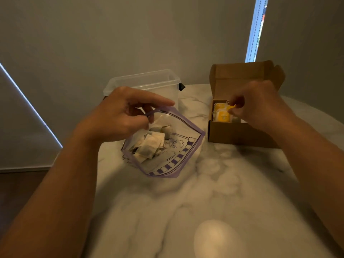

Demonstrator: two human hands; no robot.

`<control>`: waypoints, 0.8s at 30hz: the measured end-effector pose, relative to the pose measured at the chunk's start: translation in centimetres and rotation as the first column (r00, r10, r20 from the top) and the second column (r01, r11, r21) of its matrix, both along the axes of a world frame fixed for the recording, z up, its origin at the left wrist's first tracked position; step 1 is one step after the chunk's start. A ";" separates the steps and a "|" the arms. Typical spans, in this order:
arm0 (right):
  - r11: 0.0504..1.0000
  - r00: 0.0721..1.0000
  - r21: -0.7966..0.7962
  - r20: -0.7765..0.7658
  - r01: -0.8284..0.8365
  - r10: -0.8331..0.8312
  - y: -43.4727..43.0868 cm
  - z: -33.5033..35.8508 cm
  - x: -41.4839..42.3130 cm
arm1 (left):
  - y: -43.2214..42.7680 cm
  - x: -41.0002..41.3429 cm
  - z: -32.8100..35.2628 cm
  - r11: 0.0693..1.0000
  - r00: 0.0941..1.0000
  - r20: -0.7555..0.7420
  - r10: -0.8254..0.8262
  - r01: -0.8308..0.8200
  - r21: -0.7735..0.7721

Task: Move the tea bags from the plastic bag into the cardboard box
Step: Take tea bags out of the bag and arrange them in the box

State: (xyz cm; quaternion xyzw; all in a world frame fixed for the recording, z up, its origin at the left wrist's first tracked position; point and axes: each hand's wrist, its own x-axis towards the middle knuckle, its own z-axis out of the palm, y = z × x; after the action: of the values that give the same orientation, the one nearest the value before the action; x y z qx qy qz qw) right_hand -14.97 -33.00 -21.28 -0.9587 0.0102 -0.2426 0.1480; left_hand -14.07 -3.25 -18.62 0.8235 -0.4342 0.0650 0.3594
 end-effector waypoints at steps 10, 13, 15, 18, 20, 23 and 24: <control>0.797 0.872 0.434 -0.049 -0.420 0.486 4.0 3.2 -5.8 | 0.2 0.0 -0.2 0.999 0.999 0.008 0.050 -0.050 -0.006; 0.720 0.769 0.449 -0.107 -0.529 0.631 6.1 3.0 -7.0 | 0.1 0.0 -0.2 0.998 0.998 0.025 0.060 -0.060 0.003; 0.722 0.741 0.420 -0.155 -0.550 0.654 7.9 2.1 -7.2 | 0.0 0.0 -0.3 0.998 0.997 0.030 0.066 -0.066 0.000; 0.780 0.753 0.247 -0.214 -0.575 0.622 10.8 0.2 -6.2 | -0.1 0.0 -0.3 0.997 0.996 0.039 0.076 -0.076 0.007; 0.818 0.779 0.175 -0.249 -0.547 0.575 12.6 -0.9 -4.7 | -0.1 0.1 -0.4 0.997 0.995 0.063 0.077 -0.078 0.028; 0.865 0.813 0.117 -0.301 -0.487 0.499 14.6 -2.2 -2.4 | -0.2 0.2 -0.5 0.995 0.994 0.078 0.080 -0.084 0.045; 0.876 0.823 0.105 -0.306 -0.471 0.479 15.1 -2.5 -1.8 | -0.1 0.2 -0.5 0.995 0.994 0.078 0.081 -0.085 0.050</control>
State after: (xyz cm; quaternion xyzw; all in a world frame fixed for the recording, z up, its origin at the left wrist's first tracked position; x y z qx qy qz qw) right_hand -16.73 -17.88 -23.77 -0.9555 -0.2016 -0.0378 0.2120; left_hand -13.90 -3.40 -19.07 0.8470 -0.4145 0.0997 0.3175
